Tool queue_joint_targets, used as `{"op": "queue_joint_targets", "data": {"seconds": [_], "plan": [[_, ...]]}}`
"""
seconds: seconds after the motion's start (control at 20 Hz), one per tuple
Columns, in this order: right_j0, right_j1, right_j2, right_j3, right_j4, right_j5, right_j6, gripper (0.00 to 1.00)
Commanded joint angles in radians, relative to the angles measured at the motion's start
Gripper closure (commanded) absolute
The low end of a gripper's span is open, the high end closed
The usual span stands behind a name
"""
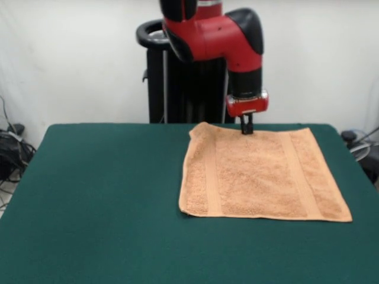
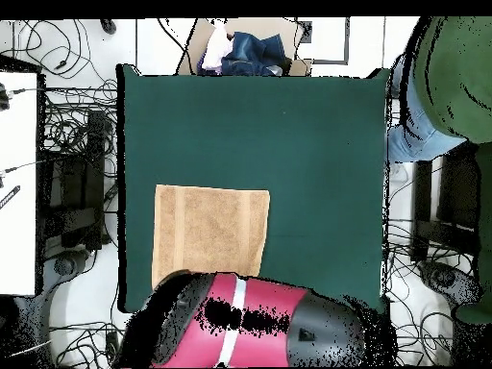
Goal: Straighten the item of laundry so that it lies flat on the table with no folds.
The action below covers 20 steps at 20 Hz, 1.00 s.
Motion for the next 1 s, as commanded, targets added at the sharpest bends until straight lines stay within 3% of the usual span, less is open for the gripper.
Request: {"op": "queue_joint_targets", "data": {"seconds": [0.05,0.3,0.7,1.0], "plan": [[0.094,0.499,0.128,-0.65,0.317,0.087,0.188,1.0],[0.093,0.44,0.127,-0.609,0.333,0.196,0.163,1.0],[0.012,0.38,0.193,-0.549,0.341,0.361,0.154,1.0],[0.08,0.311,0.148,-0.505,0.429,0.409,0.18,1.0]]}}
